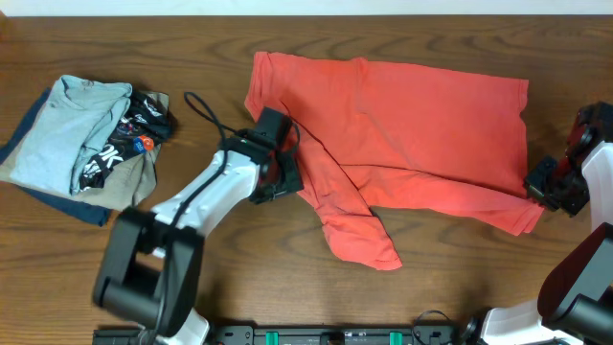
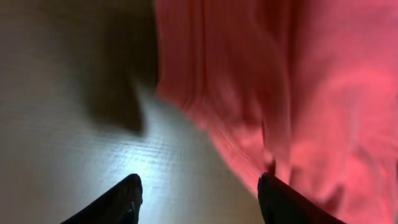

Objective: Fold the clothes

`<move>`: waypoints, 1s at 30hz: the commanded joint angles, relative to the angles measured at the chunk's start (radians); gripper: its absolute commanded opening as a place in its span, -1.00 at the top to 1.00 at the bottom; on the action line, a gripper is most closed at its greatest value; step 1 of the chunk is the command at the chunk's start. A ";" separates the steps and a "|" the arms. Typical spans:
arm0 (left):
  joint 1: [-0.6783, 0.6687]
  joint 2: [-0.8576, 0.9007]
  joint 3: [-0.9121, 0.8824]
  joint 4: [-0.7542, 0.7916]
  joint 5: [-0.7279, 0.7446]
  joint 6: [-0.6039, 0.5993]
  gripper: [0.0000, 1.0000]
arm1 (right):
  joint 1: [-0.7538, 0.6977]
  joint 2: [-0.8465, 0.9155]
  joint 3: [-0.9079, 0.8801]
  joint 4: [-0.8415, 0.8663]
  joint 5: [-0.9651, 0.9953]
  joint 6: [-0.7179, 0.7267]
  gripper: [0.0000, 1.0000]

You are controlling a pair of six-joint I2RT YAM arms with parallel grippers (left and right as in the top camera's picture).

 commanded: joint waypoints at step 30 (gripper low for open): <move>0.381 -0.085 0.222 -0.074 -0.140 0.134 -0.19 | 0.010 -0.003 -0.001 -0.001 -0.022 -0.013 0.84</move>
